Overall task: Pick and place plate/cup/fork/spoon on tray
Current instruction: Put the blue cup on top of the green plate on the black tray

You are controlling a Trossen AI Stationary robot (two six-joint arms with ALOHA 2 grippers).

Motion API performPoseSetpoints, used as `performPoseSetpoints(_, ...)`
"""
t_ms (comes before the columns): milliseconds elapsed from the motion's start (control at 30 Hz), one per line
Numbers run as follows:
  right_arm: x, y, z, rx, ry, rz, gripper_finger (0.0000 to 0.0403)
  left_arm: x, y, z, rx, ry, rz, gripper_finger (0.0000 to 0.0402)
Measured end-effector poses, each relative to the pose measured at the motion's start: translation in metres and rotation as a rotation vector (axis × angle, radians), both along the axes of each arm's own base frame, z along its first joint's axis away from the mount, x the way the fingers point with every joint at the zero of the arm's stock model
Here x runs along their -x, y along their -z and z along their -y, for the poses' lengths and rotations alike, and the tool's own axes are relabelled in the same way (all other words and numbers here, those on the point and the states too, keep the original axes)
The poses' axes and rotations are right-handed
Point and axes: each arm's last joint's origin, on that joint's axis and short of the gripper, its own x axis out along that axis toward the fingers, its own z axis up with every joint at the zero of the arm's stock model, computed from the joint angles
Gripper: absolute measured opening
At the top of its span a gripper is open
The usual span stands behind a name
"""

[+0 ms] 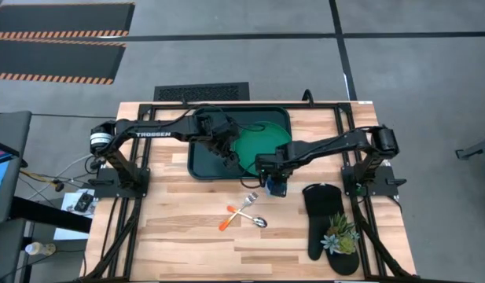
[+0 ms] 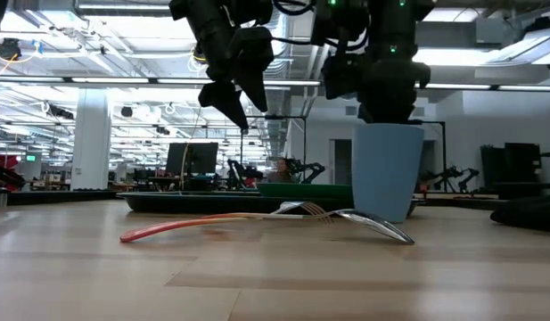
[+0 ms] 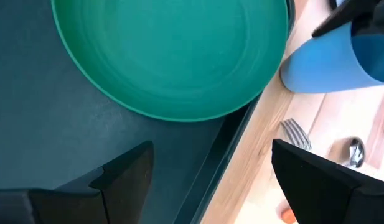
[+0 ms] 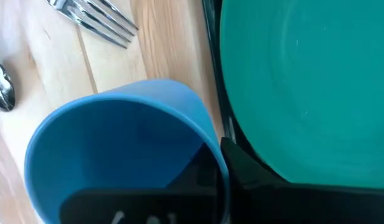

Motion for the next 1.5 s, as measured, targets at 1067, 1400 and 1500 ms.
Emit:
performPoseSetpoints(1067, 0.121, -0.15, 0.01, -0.107, 0.28, 0.51, 0.0225, -0.023, -0.013, 0.024, -0.033, -0.033, 0.229, 0.0306)
performPoseSetpoints(1400, 0.145, -0.165, 0.009, -0.082, 0.32, 0.596, 0.0223, -0.034, -0.008, 0.031, -0.046, -0.084, 0.27, 0.0306)
performPoseSetpoints(1500, 0.144, -0.164, 0.009, -0.081, 0.322, 0.591, 0.0223, -0.047, -0.003, 0.035, -0.022, -0.061, 0.26, 0.0306)
